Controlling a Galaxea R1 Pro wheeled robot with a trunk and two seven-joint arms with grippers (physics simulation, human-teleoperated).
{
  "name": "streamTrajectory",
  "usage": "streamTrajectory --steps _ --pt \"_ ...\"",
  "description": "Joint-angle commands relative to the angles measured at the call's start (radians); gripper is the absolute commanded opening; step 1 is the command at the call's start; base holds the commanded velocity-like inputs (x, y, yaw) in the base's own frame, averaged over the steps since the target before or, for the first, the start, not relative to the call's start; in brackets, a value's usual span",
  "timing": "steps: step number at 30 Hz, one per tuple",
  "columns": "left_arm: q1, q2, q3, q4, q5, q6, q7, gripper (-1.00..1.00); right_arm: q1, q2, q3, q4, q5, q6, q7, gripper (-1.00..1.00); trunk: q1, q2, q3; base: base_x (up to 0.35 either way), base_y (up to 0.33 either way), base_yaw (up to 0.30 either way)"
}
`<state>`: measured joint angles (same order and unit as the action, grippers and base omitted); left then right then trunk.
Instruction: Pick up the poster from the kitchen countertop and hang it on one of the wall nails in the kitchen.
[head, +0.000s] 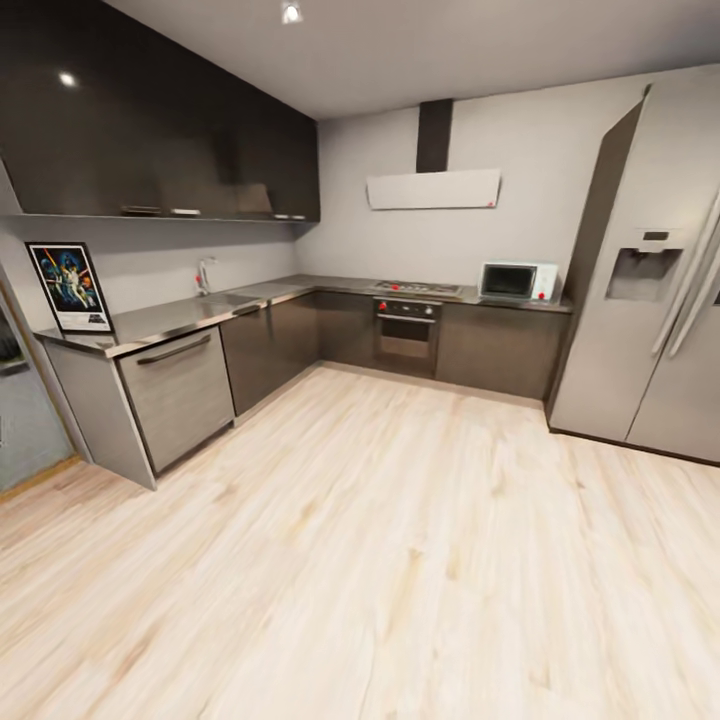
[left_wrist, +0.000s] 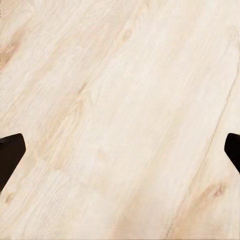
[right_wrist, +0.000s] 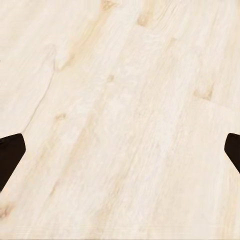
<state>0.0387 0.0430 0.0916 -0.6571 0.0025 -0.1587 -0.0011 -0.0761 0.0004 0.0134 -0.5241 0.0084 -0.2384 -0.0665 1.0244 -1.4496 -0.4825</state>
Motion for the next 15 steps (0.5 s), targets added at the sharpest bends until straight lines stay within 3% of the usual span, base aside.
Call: streamTrajectory --steps 1,15 --pt "0.000 0.000 0.002 -0.001 0.000 -0.001 0.000 1.00 -0.001 0.000 0.002 0.001 0.001 -0.003 -0.004 1.00 0.001 0.000 -0.001 0.329 0.000 0.155" --pt "0.000 0.000 0.005 -0.001 0.001 -0.001 0.000 1.00 -0.001 0.001 0.002 0.001 0.001 -0.005 -0.013 1.00 0.001 0.000 -0.001 0.336 0.000 0.254"
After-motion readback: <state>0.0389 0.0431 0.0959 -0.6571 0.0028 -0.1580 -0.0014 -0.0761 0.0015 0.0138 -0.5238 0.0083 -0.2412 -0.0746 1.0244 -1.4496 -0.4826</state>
